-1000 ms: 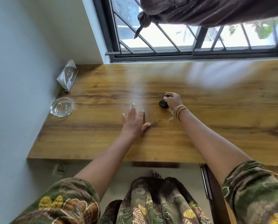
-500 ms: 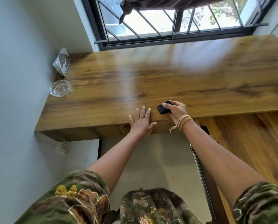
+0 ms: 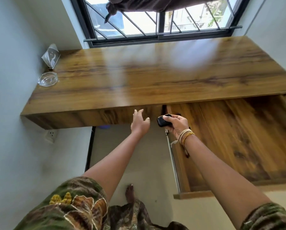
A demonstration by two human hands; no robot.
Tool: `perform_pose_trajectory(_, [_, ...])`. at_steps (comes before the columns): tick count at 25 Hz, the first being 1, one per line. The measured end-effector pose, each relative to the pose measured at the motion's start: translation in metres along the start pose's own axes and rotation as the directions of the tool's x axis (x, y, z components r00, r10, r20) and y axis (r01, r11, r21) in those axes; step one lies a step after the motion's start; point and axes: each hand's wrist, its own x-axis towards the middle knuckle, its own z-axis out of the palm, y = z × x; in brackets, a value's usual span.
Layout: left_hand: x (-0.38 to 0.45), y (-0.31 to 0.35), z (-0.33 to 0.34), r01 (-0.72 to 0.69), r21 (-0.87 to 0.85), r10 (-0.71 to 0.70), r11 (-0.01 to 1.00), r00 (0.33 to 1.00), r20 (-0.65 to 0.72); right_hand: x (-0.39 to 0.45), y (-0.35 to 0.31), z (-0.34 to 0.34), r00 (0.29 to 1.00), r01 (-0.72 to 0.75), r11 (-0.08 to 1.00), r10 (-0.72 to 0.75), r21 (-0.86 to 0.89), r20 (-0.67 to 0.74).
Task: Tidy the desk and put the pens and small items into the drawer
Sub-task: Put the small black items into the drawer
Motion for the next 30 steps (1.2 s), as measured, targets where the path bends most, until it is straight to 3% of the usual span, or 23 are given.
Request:
perform_pose_trajectory(5, [-0.081,-0.001,0.063,0.05,-0.082,-0.045,0.995,0.997,0.062,-0.043,0.019,-0.08,0.999,-0.035,0.999,0.034,-0.015,-0.039])
perform_pose_trajectory(12, [-0.136,-0.015,0.106,0.223,0.035,-0.225,0.974,0.938,0.264,-0.06,0.032,-0.149,0.987,-0.067,0.992,0.05,-0.109,-0.153])
perform_pose_trajectory(16, [-0.14,-0.02,0.114,0.26,0.077,-0.269,0.963,0.886,0.377,-0.055,0.042,-0.167,0.974,-0.112,0.96,0.055,-0.257,-0.22])
perform_pose_trajectory(18, [-0.142,-0.019,0.118,0.242,0.094,-0.259,0.966,0.869,0.422,-0.051,0.045,-0.176,0.965,-0.151,0.895,0.04,-0.421,-0.261])
perform_pose_trajectory(21, [-0.15,-0.017,0.127,0.256,0.049,-0.253,0.965,0.875,0.412,-0.048,0.051,-0.186,0.947,-0.26,0.759,0.08,-0.597,-0.311])
perform_pose_trajectory(25, [-0.156,-0.018,0.135,0.304,-0.055,-0.269,0.951,0.902,0.337,-0.04,0.057,-0.191,0.956,-0.285,0.704,0.16,-0.65,-0.247])
perform_pose_trajectory(30, [-0.163,-0.01,0.139,0.329,-0.047,-0.306,0.943,0.914,0.268,-0.032,0.059,-0.198,0.969,-0.245,0.643,0.19,-0.726,-0.159])
